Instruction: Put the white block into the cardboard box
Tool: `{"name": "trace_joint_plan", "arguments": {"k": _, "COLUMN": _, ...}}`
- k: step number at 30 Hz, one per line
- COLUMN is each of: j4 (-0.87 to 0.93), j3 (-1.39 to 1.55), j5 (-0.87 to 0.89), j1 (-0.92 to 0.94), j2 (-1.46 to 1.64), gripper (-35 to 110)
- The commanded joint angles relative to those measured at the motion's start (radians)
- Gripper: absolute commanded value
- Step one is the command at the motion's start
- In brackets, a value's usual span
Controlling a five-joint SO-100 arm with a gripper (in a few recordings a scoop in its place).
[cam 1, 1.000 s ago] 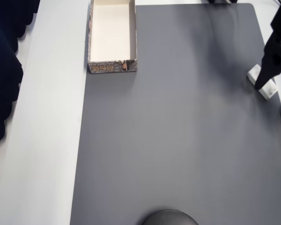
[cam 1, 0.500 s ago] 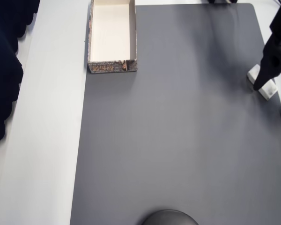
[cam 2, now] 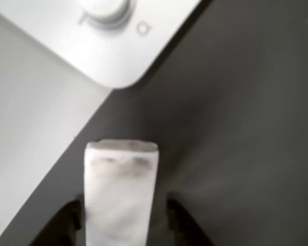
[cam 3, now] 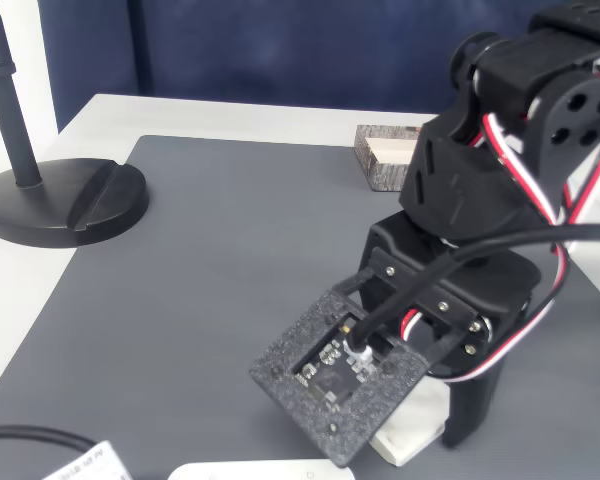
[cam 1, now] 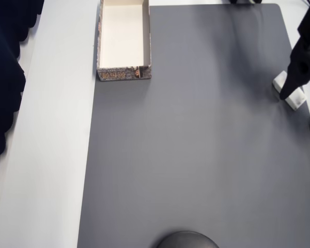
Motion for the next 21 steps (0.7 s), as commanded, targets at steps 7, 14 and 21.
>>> {"name": "trace_joint_plan", "arguments": {"k": 7, "j4": -0.008, "j3": -0.064, "j5": 0.009, "j1": -0.017, "j2": 0.002, "gripper": 22}}
{"name": "trace_joint_plan", "arguments": {"k": 14, "j4": -0.008, "j3": -0.077, "j5": 0.011, "j1": -0.023, "j2": -0.015, "gripper": 22}}
{"name": "trace_joint_plan", "arguments": {"k": 21, "j4": -0.008, "j3": -0.077, "j5": 0.011, "j1": -0.025, "j2": -0.017, "gripper": 17}}
